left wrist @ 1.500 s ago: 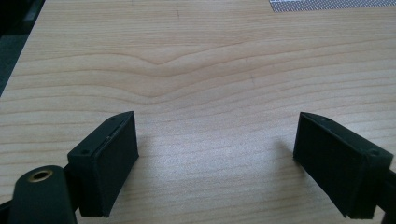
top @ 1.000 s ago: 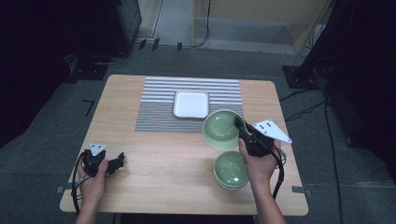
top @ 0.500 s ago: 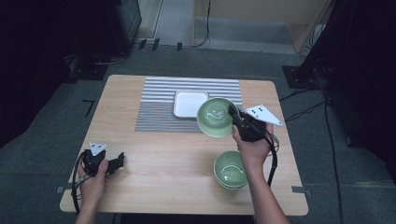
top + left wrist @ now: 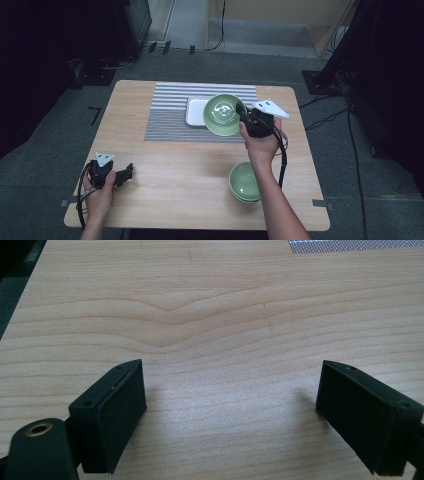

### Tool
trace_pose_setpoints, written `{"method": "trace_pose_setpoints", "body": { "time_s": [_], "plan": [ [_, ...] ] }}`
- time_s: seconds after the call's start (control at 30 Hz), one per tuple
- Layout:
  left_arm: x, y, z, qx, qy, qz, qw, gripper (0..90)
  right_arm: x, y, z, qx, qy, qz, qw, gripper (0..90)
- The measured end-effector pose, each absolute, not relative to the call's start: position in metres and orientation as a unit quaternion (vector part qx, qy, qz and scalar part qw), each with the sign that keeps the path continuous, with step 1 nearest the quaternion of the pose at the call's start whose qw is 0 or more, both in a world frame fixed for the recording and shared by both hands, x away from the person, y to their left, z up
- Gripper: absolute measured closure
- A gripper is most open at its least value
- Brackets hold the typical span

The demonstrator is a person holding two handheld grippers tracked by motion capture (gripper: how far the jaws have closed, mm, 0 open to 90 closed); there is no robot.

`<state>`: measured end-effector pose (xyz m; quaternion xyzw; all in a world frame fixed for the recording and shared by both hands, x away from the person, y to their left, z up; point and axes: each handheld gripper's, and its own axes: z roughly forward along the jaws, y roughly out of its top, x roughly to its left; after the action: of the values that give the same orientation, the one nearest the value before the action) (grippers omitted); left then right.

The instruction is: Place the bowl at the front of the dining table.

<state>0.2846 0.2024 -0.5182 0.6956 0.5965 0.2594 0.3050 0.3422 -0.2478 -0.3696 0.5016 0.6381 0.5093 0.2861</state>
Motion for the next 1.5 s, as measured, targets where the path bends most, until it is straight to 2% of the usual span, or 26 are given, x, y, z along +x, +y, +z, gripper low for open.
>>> {"method": "trace_pose_setpoints", "body": {
  "time_s": [0.37,1.23,1.5],
  "plan": [
    [0.285,0.203,-0.518,0.696,0.596,0.259,0.304,12.3,0.371,-0.239,-0.371,0.530,0.628,0.506,0.261,85.1],
    [0.285,0.203,-0.518,0.697,0.596,0.259,0.304,12.3,0.433,-0.218,-0.386,0.566,0.638,0.461,0.245,85.1],
    [0.285,0.202,-0.518,0.696,0.596,0.259,0.305,12.3,0.452,-0.212,-0.397,0.585,0.635,0.451,0.226,85.1]
  ]
}}
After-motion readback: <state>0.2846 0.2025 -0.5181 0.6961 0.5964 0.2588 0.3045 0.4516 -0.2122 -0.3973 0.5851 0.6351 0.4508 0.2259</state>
